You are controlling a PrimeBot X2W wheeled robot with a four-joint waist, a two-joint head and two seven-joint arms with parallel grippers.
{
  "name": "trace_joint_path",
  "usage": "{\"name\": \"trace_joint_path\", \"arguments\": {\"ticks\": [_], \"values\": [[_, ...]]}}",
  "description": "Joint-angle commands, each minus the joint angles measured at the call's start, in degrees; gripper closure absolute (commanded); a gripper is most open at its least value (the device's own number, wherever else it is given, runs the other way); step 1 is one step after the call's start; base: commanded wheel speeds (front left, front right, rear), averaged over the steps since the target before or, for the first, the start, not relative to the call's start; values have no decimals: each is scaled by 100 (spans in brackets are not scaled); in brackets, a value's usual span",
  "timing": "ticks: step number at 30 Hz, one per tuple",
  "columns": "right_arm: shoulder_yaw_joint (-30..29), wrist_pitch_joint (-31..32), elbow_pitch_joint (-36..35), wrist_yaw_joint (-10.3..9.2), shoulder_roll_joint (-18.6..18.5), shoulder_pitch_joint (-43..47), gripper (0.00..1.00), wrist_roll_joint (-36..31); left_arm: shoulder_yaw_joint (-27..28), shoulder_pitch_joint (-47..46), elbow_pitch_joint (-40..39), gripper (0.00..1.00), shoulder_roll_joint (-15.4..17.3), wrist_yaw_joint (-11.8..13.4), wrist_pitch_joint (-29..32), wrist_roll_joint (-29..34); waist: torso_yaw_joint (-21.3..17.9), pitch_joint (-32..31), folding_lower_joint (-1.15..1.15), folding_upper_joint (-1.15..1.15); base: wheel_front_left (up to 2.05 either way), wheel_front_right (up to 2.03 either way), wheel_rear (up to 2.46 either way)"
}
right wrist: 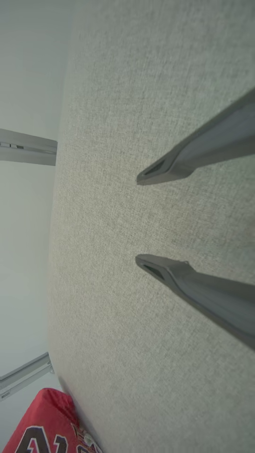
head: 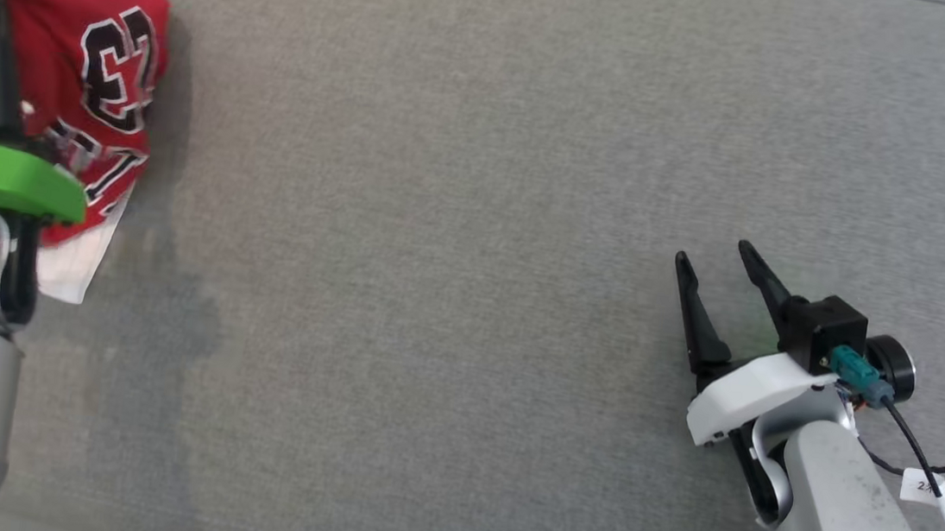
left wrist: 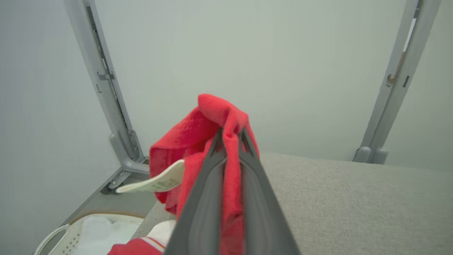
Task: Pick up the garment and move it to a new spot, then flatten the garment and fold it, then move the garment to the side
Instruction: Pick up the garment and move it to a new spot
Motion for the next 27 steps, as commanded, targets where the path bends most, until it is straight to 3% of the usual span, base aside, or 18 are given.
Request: {"name": "trace_joint_path", "arguments": {"ticks": [1, 8, 17, 21, 26, 27], "values": [[23, -1, -11, -9, -29, 140, 0, 87, -86, 89, -212, 100, -68, -15, -16, 103, -410, -351, 0, -1, 0, 0, 0], [191, -1, -83, -9, -25, 278, 0, 358, -886, -84, -1065, 100, -376, -16, -9, 122, -1371, -552, 0, -1, 0, 0, 0], [298, -1, -201, -9, -22, 338, 0, 560, -2114, -453, -907, 100, -936, -16, -10, -36, -2652, -399, 0, -1, 0, 0, 0], [284, -1, -242, -9, -21, 363, 0, 590, -2407, -571, -677, 100, -1270, -16, -10, 0, -3034, -289, 0, -1, 0, 0, 0], [254, -1, -255, -9, -20, 441, 0, 638, -2670, -528, -442, 100, -1507, -16, -11, 64, -3217, -255, 0, -1, 0, 0, 0], [247, -1, -248, -9, -20, 451, 0, 640, -2696, -450, -398, 67, -1541, -16, -10, 110, -3218, -265, 0, -1, 0, 0, 0]]}}
